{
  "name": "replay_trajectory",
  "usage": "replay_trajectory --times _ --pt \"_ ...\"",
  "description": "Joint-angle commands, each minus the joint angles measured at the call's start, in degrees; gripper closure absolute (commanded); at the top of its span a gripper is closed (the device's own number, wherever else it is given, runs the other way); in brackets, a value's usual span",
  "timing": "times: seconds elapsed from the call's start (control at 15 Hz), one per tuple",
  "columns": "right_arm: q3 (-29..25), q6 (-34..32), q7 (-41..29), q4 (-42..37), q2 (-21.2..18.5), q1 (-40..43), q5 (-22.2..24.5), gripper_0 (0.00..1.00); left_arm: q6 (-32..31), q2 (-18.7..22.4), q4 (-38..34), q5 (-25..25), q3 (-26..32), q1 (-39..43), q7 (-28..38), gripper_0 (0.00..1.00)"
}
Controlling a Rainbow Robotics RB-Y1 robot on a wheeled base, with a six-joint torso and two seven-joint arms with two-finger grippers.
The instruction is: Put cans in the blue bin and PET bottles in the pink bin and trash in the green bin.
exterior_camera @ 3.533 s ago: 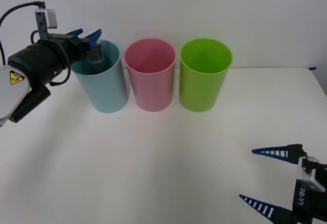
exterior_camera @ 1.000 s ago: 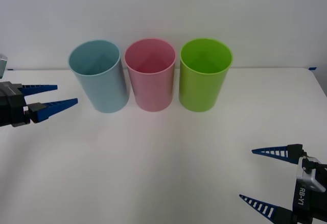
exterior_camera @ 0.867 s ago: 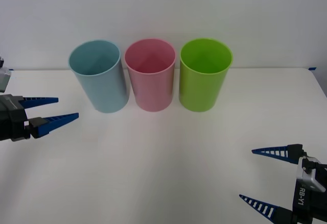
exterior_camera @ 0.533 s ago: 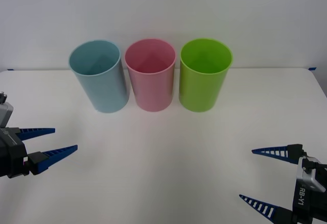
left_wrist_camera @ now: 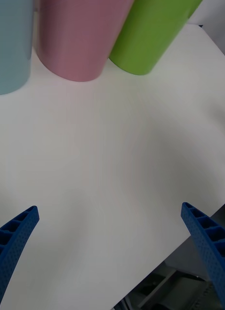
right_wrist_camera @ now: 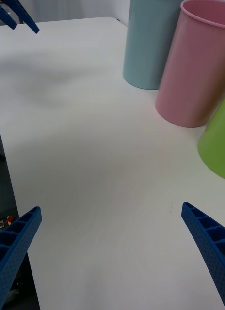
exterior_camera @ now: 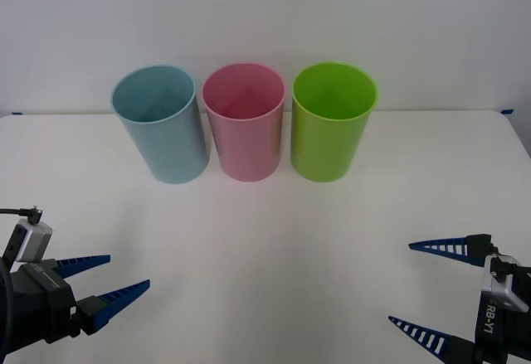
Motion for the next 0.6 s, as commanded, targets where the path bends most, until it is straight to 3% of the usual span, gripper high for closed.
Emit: replay_trajectory --times 0.07,0.6 --pt "0.00 0.00 0.00 0.00 0.00 0.00 0.00 0.00 0.09 -0.12 -0.64 -0.06 -1.52 1.03 -0.83 0.00" --pt "0.00 0.00 0.00 0.00 0.00 0.00 0.00 0.00 0.09 -0.12 -0.64 -0.24 -2.40 1.64 -2.15 0.00"
